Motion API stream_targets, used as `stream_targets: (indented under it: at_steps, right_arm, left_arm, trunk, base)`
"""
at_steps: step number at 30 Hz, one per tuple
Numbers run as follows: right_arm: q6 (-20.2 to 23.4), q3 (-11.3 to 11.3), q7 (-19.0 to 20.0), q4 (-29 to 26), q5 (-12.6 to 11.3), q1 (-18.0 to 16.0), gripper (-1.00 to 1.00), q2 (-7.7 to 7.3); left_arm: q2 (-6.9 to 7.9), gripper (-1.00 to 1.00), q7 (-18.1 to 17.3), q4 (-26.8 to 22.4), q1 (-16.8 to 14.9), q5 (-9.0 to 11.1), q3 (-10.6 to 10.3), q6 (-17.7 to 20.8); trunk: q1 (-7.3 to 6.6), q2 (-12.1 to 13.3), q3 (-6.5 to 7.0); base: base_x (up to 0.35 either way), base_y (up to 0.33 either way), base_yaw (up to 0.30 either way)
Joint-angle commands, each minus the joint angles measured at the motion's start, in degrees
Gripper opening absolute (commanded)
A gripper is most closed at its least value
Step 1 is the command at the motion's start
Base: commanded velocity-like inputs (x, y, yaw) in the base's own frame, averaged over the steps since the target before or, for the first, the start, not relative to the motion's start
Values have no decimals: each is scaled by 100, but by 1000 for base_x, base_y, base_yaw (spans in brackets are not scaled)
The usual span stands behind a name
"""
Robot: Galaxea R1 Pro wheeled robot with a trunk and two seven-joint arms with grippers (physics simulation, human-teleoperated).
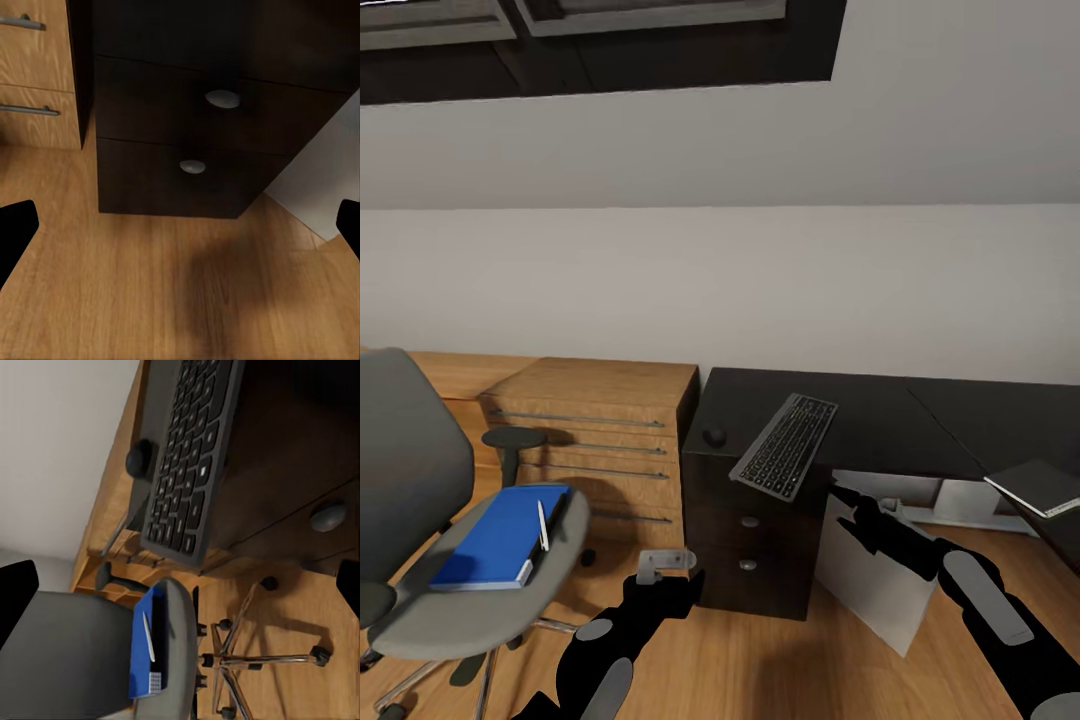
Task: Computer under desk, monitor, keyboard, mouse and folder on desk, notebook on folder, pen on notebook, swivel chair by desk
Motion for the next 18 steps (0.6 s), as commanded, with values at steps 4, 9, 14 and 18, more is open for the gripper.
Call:
stream_targets:
  at_steps: [4,9,14,18]
  right_arm:
    - [-323,-34,-555,-8,341,-4,100,-4]
    - [-841,-48,-1471,-48,842,-2,100,22]
    - [-1244,-26,-2127,-180,957,-3,100,35]
    - [-1506,9,-2801,-337,1127,-6,100,47]
  left_arm:
    - [5,100,62,22,-6,64,-14,14]
    - [5,100,63,46,-6,61,-14,15]
    - [5,100,63,55,-6,63,-14,16]
    - [5,100,63,57,-6,59,-14,16]
  trunk:
    - [-89,159,66]
    - [-199,359,156]
    - [-309,560,246]
    - [-397,720,318]
  base:
    - [0,0,0]
    - [0,0,0]
    - [0,0,0]
    - [0,0,0]
